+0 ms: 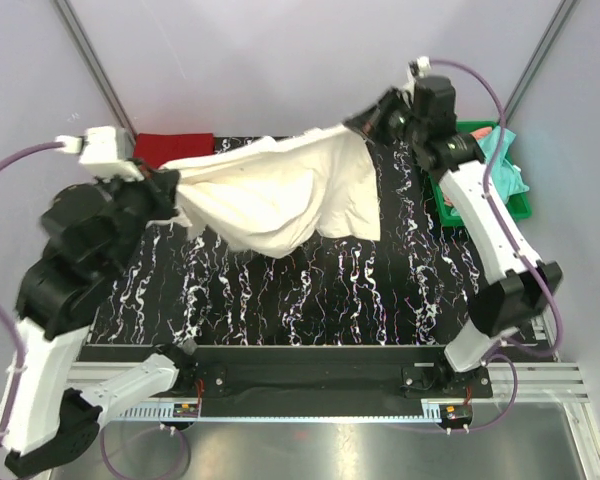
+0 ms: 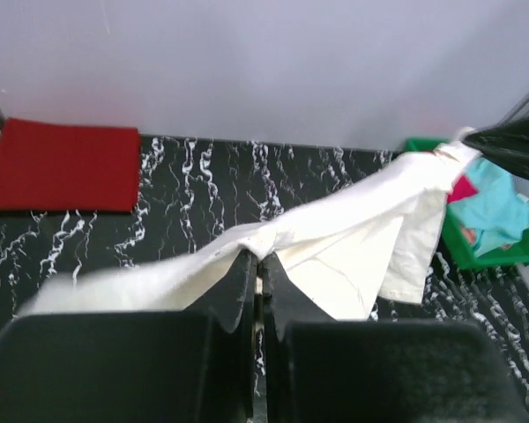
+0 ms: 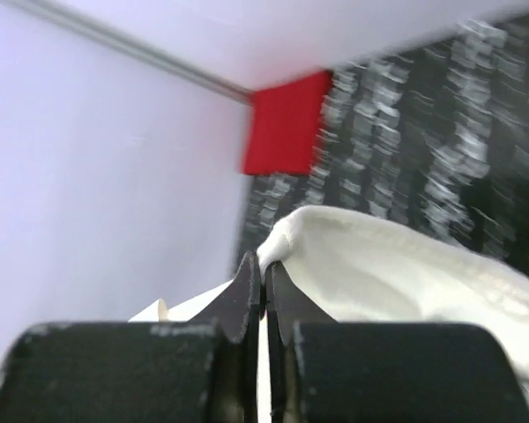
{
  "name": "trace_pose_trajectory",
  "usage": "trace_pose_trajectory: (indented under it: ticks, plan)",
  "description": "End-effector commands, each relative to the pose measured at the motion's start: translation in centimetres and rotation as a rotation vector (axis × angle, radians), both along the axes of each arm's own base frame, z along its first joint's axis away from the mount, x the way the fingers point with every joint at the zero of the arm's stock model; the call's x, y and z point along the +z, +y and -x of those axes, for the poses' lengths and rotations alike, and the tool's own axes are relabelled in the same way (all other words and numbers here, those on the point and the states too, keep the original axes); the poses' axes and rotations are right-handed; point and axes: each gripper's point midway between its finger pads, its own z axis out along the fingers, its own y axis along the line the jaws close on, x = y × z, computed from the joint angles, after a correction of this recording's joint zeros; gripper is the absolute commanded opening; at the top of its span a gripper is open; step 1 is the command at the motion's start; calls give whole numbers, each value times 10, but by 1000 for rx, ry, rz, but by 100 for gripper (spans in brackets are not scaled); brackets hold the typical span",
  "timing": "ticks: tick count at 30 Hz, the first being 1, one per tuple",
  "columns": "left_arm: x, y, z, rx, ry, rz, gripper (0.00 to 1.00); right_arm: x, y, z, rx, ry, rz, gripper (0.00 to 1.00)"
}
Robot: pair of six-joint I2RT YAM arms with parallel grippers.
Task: Fold and stack the t-shirts
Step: Flatten the tshirt out
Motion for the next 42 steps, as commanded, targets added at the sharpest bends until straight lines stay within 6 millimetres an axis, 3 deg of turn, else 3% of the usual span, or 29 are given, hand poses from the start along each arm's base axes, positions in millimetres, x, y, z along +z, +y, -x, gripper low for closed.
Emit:
trace_pose_trajectory:
  ticks: [1, 2, 3, 5, 6, 9, 11, 12, 13, 14, 15, 16, 17, 18, 19, 20, 21, 23, 24, 25, 26, 27, 28, 29, 32, 33, 35, 38, 42]
  plan:
    - [71, 64, 56, 142, -221, 68, 0, 61, 52, -25, 96, -146, -120, 0]
    - [85, 69, 68, 131, -259, 85, 0, 105, 63, -17, 123, -224, -173, 0]
    - [94, 69, 79, 99, -288, 96, 0, 97, 89, -21, 166, -200, -188, 0]
    - [105, 72, 91, 71, -320, 91, 0, 147, 100, -11, 189, -287, -262, 0]
    - [118, 74, 104, 48, -361, 105, 0, 138, 112, -20, 199, -267, -269, 0]
    - [131, 72, 114, 7, -393, 86, 0, 171, 109, -12, 211, -328, -336, 0]
    - [128, 62, 109, -30, -383, 82, 0, 158, 107, -15, 204, -327, -293, 0]
    - [123, 50, 107, -85, -370, 88, 0, 171, 98, -3, 203, -362, -288, 0]
    - [102, 31, 89, -128, -312, 75, 0, 166, 87, -7, 182, -359, -267, 0]
    - [89, 17, 83, -171, -271, 115, 0, 117, 84, -21, 160, -265, -215, 0]
    - [71, -4, 78, -253, -221, 133, 0, 134, 64, -9, 130, -307, -230, 0]
    - [32, -28, 55, -299, -134, 140, 0, 118, 50, -12, 100, -281, -225, 0]
    - [6, -48, 46, -338, -51, 215, 0, 59, 22, -32, 25, -159, -200, 0]
    - [-15, -71, 47, -438, 4, 260, 0, 59, 2, -27, -6, -174, -202, 0]
    - [-13, -93, 42, -520, -31, 330, 0, 35, -12, -30, -37, -127, -179, 0]
    - [-72, -120, 32, -559, 110, 370, 0, -10, -45, -40, -101, -53, -124, 0]
    - [-94, -138, 23, -567, 152, 363, 0, -36, -58, -40, -115, 9, -90, 0]
    - [-125, -191, 37, -681, 206, 269, 0, -90, -86, -41, -133, 117, -13, 1]
    - [-161, -224, 33, -713, 313, 191, 0, -127, -107, -41, -158, 228, 26, 5]
    - [-173, -254, 53, -809, 356, 151, 2, -150, -118, -37, -168, 291, 68, 11]
    - [-185, -271, 57, -844, 399, 133, 9, -164, -130, -35, -162, 323, 141, 23]
    - [-204, -295, 66, -919, 476, 116, 19, -199, -140, -18, -168, 466, 211, 28]
    - [-206, -306, 73, -980, 496, 128, 48, -208, -159, -15, -197, 505, 260, 31]
    - [-212, -312, 77, -1022, 520, 103, 56, -220, -172, -3, -200, 547, 354, 37]
    - [-205, -300, 76, -1009, 491, 59, 82, -230, -182, 15, -217, 589, 420, 46]
    - [-190, -290, 76, -1008, 456, 83, 86, -225, -184, 19, -228, 580, 427, 56]
    - [-177, -270, 67, -980, 434, 113, 91, -227, -182, 27, -220, 590, 420, 57]
    - [-187, -228, 41, -817, 486, 100, 89, -223, -150, 48, -129, 586, 382, 59]
    - [-238, -146, 6, -500, 667, 80, 84, -224, -84, 87, 38, 525, 397, 59]
